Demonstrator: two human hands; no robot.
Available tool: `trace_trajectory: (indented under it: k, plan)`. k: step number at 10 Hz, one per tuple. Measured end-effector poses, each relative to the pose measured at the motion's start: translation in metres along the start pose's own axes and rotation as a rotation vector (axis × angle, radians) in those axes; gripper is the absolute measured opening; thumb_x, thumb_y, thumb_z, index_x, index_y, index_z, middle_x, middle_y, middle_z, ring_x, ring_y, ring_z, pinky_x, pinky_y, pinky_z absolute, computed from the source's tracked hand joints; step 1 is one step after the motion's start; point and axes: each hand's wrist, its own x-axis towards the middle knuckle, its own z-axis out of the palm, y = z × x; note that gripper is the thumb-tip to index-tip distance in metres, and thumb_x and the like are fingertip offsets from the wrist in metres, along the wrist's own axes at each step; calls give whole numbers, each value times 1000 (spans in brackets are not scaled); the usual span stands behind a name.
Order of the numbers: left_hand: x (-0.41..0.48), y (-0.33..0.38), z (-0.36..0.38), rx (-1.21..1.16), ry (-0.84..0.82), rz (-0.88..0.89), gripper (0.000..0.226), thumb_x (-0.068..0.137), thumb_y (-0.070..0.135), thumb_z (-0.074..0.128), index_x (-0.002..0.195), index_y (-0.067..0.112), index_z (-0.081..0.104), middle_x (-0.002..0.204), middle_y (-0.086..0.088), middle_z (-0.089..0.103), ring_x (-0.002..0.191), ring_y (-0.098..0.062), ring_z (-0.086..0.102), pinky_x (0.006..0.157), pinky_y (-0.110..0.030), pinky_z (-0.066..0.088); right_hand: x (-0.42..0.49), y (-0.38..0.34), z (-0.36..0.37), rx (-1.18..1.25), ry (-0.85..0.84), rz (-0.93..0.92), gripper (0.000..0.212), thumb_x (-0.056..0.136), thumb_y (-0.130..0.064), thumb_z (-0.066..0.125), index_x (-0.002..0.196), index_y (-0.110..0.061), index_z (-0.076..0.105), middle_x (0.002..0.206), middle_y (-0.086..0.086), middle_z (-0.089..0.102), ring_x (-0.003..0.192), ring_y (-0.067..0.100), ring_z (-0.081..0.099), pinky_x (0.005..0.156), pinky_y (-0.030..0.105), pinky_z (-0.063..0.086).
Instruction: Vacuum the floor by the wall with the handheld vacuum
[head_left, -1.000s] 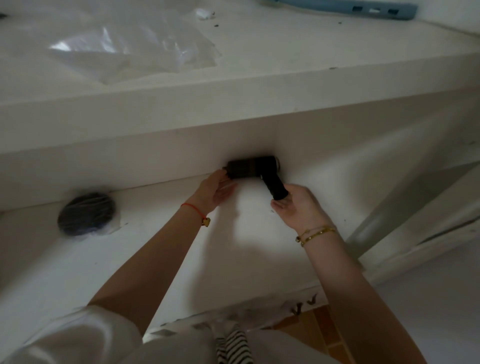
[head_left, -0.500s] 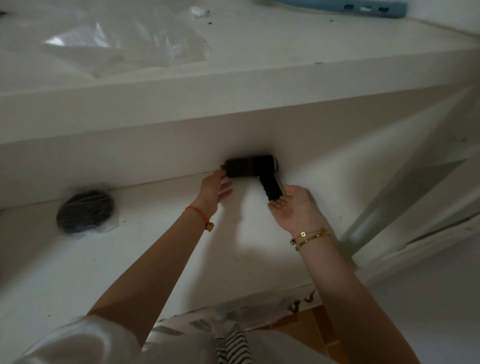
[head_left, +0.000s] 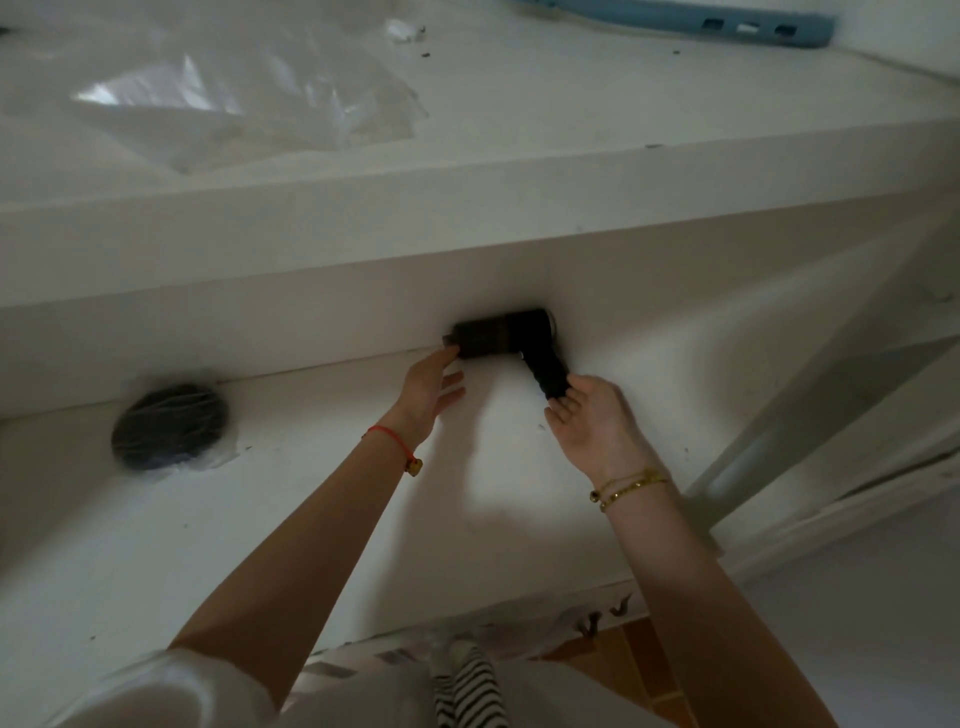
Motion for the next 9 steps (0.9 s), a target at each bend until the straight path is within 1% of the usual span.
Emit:
trace_trajectory:
  k: [1, 2, 3, 4, 5, 6, 7, 8, 9]
  plan:
    - [0, -8, -3, 567, 94, 340, 39, 99, 17, 49, 136, 8, 56, 127, -3, 59, 118, -20, 53, 104, -32, 42, -8, 4, 0, -483, 85, -174, 30, 93, -14, 52, 120, -3, 56, 116, 18, 61, 107, 28, 60, 90, 33, 49]
    - [3, -21, -10, 1073, 84, 729, 47, 95, 13, 45, 140, 4, 51, 148, -15, 47, 136, -33, 40, 115, -37, 30, -10, 16, 0, -1058, 38, -497, 48, 97, -16, 44, 143, -1, 39, 137, 11, 50, 125, 27, 48, 101, 27, 37]
    - [7, -23, -8, 1324, 23, 700, 55, 97, 19, 40, 150, 8, 35, 162, -11, 23, 150, -32, 16, 120, -48, 16, -1, 27, -3, -1365, -49, -611, 58, 102, -20, 36, 153, -4, 14, 163, 9, 7, 150, 21, 6, 115, 24, 6]
    - [8, -20, -5, 1418, -30, 590, 57, 101, 20, 38, 155, 11, 22, 166, -4, 5, 152, -28, -1, 120, -54, 7, 6, 31, -6, -1492, -52, -567, 58, 102, -21, 34, 153, -2, 11, 163, 12, 6, 150, 24, 3, 118, 28, 5]
    - [6, -15, -4, 1439, -42, 574, 57, 101, 20, 37, 155, 11, 20, 166, -3, 3, 152, -28, -4, 120, -53, 6, 8, 33, -8, -1558, -41, -594, 60, 102, -22, 35, 152, -1, 9, 163, 13, 5, 150, 26, 2, 120, 31, 4]
    - [5, -14, -6, 1410, -64, 558, 61, 101, 22, 41, 156, 12, 17, 166, -3, 3, 152, -27, -3, 121, -52, 5, 11, 32, -7, -1578, -35, -607, 60, 102, -22, 36, 152, -1, 11, 163, 14, 6, 150, 26, 4, 119, 30, 4]
    - [-2, -12, -12, 1302, -92, 580, 67, 98, 24, 49, 156, 14, 17, 165, -6, 8, 152, -28, 3, 122, -49, 9, 9, 24, -7, -1580, -23, -615, 62, 101, -26, 41, 153, -3, 16, 163, 12, 10, 150, 24, 10, 116, 26, 7]
    - [-15, -10, -23, 1160, -96, 670, 73, 93, 22, 59, 155, 14, 20, 164, -7, 16, 151, -28, 11, 122, -40, 14, 7, 20, -9, -1491, -45, -713, 69, 97, -28, 52, 153, -4, 18, 162, 11, 15, 149, 24, 13, 115, 25, 10]
    - [-33, -7, -36, 1081, -61, 680, 77, 90, 21, 66, 154, 16, 24, 163, -6, 20, 151, -26, 13, 122, -38, 16, 2, 13, -10, -1495, -79, -758, 76, 94, -31, 58, 153, -6, 17, 162, 11, 17, 149, 24, 12, 116, 26, 9]
